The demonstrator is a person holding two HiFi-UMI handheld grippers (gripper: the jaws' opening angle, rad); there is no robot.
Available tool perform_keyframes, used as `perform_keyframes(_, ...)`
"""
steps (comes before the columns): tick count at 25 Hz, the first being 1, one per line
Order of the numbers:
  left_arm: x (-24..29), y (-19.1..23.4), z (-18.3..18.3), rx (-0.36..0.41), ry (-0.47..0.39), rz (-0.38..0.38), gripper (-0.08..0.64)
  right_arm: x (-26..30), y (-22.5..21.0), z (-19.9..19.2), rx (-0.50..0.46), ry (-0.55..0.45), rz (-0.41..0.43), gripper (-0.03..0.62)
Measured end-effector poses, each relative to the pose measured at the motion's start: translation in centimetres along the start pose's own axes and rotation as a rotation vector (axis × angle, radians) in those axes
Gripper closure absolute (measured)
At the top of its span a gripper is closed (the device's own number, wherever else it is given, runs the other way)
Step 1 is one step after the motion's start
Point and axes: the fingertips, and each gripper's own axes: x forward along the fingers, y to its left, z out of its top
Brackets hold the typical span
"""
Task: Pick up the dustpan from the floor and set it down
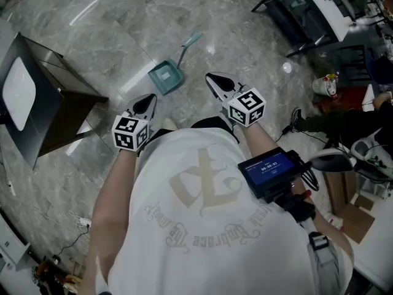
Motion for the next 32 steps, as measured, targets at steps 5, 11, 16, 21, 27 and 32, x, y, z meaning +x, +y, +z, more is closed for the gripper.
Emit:
perform_keyframes(5,-0.4,0.9,0.0,-0.018,-0.003,0.008,0.548,1.2,0.2,0.2,-0.006,0.018,0.013,0.577)
perform_keyframes(11,-1.4,1.2,-0.2,-0.039,-0.003,0.040,0.548,2.5,1.0,-0.1,-0.010,0.034,0.053,0.577)
perform_keyframes(16,-1.4,2.6,-0.9,-0.079,0.010,0.075,0.549,5.1,1.1,-0.7,-0.023,0.070,0.108,0.577)
perform_keyframes(21,-1.3,3.1,-0.6,-0.108,0.009,0.103,0.549,7.0,0.5,-0.3,-0.048,0.097,0.153,0.577)
perform_keyframes(27,-0.3,3.6,-0.3,-0.155,0.015,0.133,0.548,8.9,-0.8,-1.3,-0.068,0.171,0.209,0.577)
perform_keyframes(32,1.4,4.1,-0.1,-0.201,0.031,0.154,0.548,10.2,-3.5,-2.9,-0.068,0.251,0.238,0.577)
